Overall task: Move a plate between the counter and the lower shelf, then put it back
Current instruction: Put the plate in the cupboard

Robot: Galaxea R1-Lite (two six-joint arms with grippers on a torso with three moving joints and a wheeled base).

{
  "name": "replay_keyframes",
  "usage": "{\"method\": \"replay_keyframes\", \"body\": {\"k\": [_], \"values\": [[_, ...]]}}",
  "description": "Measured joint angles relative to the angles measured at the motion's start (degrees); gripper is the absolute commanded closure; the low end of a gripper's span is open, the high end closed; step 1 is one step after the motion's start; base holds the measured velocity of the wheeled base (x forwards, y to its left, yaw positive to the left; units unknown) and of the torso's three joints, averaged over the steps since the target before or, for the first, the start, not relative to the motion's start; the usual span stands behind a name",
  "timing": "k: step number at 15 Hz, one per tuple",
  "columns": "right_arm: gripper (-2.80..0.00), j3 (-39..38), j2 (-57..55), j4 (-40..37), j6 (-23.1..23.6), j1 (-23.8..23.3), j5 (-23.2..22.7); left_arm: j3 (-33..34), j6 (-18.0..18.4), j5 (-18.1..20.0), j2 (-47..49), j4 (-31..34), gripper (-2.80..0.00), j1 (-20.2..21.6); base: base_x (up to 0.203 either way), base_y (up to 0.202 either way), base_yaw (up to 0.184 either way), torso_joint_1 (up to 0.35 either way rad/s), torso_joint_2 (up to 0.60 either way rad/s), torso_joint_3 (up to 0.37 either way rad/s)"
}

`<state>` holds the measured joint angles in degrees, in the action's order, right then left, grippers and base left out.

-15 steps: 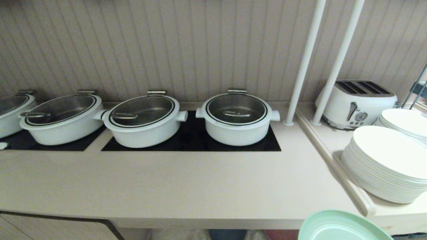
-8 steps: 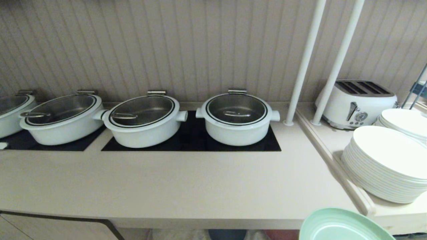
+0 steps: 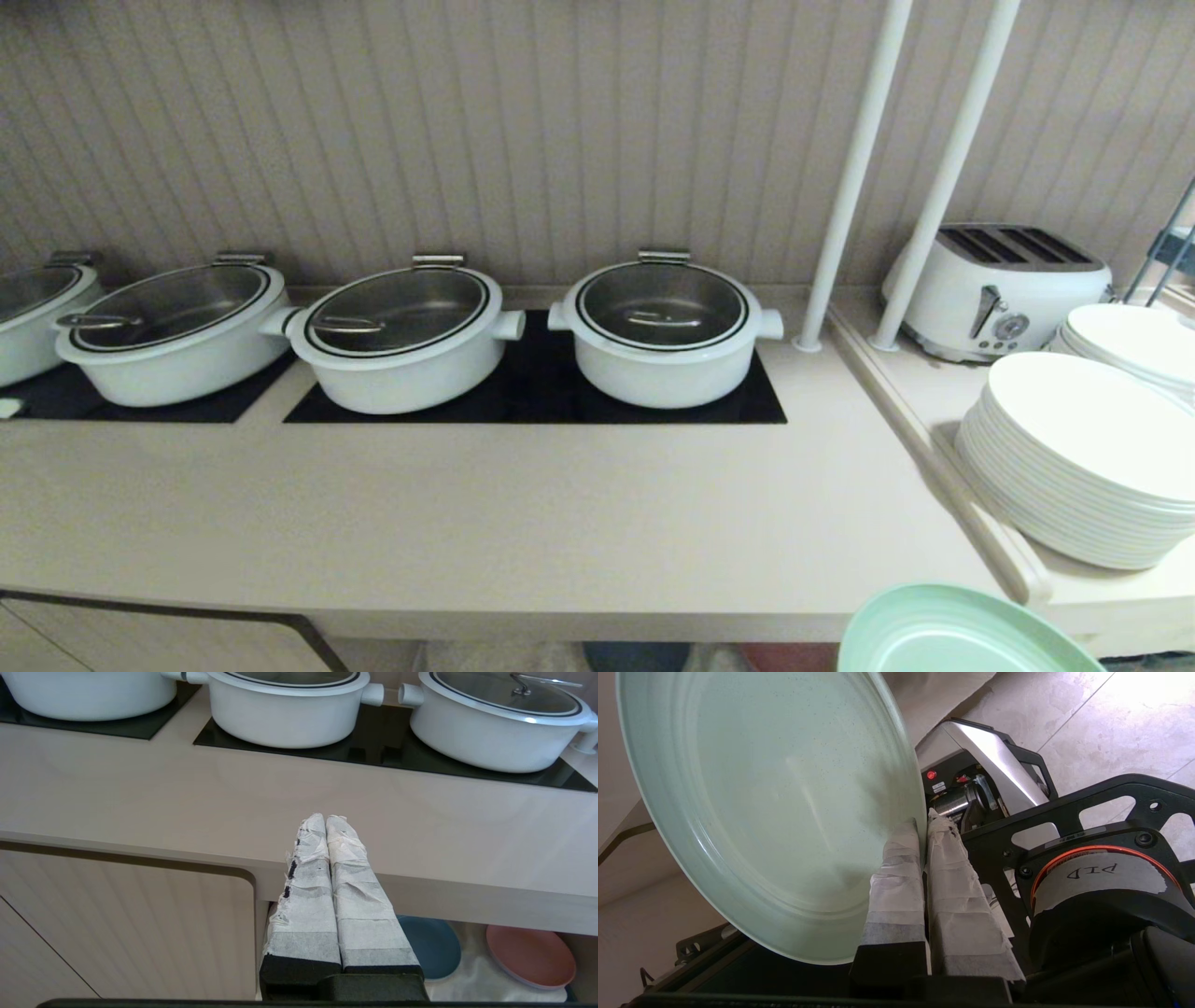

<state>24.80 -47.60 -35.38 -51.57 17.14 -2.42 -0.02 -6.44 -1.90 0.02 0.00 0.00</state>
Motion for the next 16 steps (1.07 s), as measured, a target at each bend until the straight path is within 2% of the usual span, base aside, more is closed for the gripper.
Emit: {"method": "replay_keyframes", "body": {"k": [16], "values": [[0.0, 0.2, 0.1, -1.1, -0.4, 0.0, -0.1, 0.0, 0.0, 0.0, 0.0, 0.0, 0.0, 0.0, 0.0, 0.0, 0.0, -0.055, 0.11, 0.056]]}}
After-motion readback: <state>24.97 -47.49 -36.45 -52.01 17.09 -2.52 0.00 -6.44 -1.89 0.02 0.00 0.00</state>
